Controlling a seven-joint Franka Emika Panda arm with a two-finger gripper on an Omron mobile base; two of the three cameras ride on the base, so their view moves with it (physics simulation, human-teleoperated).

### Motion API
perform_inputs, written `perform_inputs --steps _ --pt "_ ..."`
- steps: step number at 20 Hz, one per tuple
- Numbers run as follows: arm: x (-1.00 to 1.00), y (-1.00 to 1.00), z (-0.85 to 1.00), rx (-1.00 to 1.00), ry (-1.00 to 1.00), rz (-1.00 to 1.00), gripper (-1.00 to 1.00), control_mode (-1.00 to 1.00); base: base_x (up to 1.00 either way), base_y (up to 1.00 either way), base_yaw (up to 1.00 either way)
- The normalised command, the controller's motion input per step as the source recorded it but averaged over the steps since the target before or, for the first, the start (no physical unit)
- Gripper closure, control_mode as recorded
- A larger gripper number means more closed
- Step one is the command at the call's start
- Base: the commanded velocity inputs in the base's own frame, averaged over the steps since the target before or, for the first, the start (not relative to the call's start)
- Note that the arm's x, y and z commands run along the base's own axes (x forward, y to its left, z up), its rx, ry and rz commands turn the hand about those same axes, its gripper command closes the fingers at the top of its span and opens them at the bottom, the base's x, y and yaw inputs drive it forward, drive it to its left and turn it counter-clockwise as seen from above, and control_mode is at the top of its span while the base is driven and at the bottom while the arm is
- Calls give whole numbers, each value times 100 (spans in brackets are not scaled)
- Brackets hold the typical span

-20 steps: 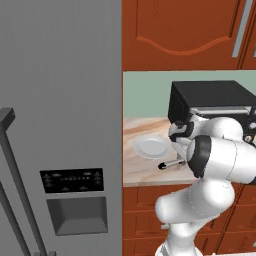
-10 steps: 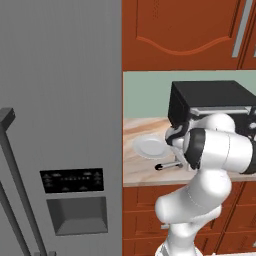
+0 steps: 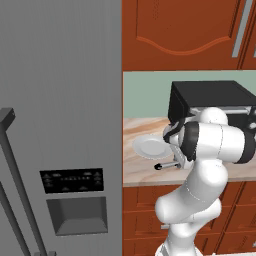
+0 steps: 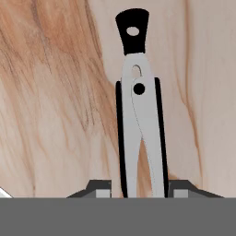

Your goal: Pick up the tongs from the counter and place them near the plate next to the oven.

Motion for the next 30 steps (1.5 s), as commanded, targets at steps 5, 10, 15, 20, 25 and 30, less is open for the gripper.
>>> perform_inputs --steps 5,10,15,20,25,30 --pt "-3 0 -3 6 -2 -8 -100 -100 0 0 0" --pt "-20 0 34 4 -1 -11 -100 -100 0 0 0" --pt "-20 0 54 0 0 -10 -100 -100 0 0 0" --pt "-31 0 41 0 0 -13 -100 -100 0 0 0" --pt "-42 1 41 0 0 -13 -100 -100 0 0 0" --pt "-55 1 51 0 -1 -8 -100 -100 0 0 0"
